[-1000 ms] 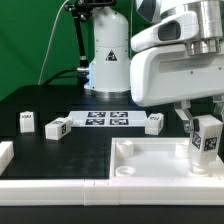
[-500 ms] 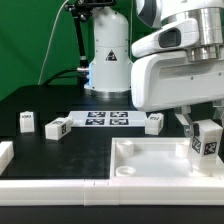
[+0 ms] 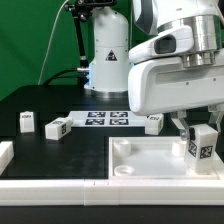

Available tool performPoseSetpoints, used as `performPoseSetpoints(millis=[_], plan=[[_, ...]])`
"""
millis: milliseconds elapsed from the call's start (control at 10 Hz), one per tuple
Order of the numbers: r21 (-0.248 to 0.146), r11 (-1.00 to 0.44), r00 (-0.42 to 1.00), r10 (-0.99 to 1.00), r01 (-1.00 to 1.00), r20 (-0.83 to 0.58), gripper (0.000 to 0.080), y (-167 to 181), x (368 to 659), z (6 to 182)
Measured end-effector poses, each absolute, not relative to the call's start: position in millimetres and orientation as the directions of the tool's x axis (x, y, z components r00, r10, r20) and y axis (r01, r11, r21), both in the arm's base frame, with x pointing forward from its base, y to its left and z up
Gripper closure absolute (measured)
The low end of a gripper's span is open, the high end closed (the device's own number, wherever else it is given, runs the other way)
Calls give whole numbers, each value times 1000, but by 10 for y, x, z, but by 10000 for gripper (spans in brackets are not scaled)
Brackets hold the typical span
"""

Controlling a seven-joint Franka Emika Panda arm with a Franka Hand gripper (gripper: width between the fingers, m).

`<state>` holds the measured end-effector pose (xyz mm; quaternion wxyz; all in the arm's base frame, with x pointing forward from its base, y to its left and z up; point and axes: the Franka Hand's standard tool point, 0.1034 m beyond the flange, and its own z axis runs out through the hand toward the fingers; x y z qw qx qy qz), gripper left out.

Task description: Assemble one leg

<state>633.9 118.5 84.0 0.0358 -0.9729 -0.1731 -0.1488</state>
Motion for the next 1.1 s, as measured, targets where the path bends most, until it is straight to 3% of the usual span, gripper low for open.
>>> performPoseSetpoints(millis=[200,300,400,500,1100], plan=[[-18,-937,896,326,348,303,506,1185,6339,840],[-18,-937,896,326,348,303,408,1186,6339,840],[-18,-937,896,326,348,303,257,1186,6339,840],[-18,-937,896,326,348,303,183,1186,6339,840],[-18,-937,895,326,348,303,151,1187,6339,840]])
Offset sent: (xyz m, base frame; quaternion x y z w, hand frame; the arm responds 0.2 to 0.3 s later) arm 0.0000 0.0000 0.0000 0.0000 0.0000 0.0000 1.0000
